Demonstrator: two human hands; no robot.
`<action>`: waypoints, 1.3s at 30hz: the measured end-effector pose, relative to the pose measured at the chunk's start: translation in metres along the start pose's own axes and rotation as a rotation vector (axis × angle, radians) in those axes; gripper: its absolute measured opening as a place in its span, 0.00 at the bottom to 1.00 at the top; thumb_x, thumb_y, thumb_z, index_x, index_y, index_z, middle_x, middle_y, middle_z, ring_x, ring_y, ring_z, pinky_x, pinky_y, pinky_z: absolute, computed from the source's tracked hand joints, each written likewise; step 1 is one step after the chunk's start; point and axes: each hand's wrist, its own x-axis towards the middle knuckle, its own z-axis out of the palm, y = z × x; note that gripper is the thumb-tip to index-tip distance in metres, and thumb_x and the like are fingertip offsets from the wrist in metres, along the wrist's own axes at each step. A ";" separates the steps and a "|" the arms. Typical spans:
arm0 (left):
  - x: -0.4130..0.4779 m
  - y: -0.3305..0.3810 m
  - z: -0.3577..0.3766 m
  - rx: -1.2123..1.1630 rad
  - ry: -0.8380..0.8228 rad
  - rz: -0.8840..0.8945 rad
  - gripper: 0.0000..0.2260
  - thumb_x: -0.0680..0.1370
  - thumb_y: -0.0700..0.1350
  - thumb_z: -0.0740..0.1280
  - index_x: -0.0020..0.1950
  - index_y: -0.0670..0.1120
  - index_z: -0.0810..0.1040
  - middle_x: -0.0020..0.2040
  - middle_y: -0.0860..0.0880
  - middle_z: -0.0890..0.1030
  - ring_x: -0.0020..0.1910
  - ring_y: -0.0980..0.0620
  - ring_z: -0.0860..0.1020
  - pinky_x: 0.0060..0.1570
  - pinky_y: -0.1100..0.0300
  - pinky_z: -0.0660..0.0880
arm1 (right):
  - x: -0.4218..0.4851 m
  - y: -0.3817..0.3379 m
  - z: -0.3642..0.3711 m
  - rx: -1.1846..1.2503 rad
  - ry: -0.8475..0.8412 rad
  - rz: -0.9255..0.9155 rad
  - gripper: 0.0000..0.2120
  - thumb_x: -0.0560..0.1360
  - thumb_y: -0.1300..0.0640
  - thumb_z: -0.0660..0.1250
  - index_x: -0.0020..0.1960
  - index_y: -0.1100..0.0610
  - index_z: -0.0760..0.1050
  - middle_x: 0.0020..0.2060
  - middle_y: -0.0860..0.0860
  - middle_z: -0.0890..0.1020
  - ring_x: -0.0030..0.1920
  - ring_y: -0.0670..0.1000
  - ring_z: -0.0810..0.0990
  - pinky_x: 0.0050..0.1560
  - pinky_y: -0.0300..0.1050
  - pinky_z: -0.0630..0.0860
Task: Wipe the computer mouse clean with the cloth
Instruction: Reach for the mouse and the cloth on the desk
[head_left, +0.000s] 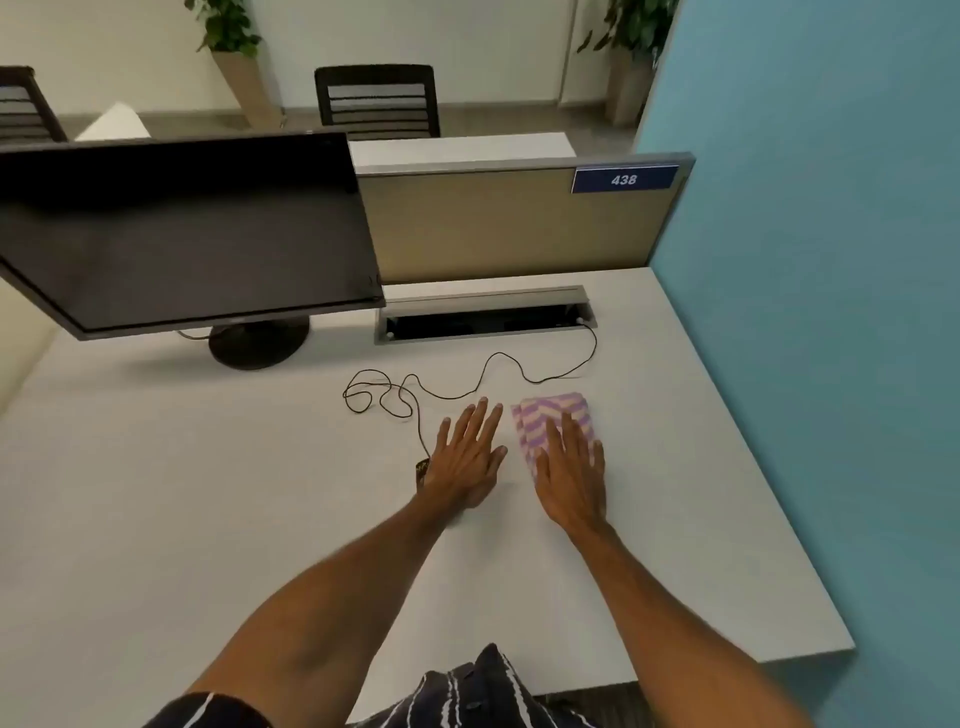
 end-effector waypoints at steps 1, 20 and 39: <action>0.005 0.006 0.003 0.018 -0.015 0.012 0.30 0.92 0.58 0.45 0.91 0.51 0.36 0.90 0.48 0.34 0.90 0.47 0.38 0.89 0.41 0.40 | 0.003 0.007 0.001 -0.024 -0.015 0.005 0.33 0.87 0.43 0.46 0.85 0.55 0.38 0.85 0.56 0.43 0.85 0.57 0.43 0.85 0.58 0.45; 0.072 -0.004 0.016 -0.134 -0.005 -0.080 0.31 0.92 0.54 0.50 0.91 0.51 0.39 0.91 0.48 0.37 0.91 0.46 0.40 0.89 0.41 0.43 | 0.060 -0.002 0.027 0.121 -0.024 0.128 0.39 0.82 0.30 0.48 0.84 0.43 0.35 0.84 0.54 0.36 0.85 0.61 0.39 0.78 0.76 0.46; 0.017 -0.045 0.004 -0.246 0.024 -0.084 0.32 0.92 0.58 0.52 0.92 0.51 0.41 0.91 0.49 0.40 0.91 0.48 0.42 0.89 0.40 0.42 | 0.044 0.009 0.012 -0.049 -0.084 -0.028 0.34 0.87 0.61 0.53 0.85 0.50 0.36 0.84 0.59 0.40 0.84 0.64 0.45 0.78 0.60 0.67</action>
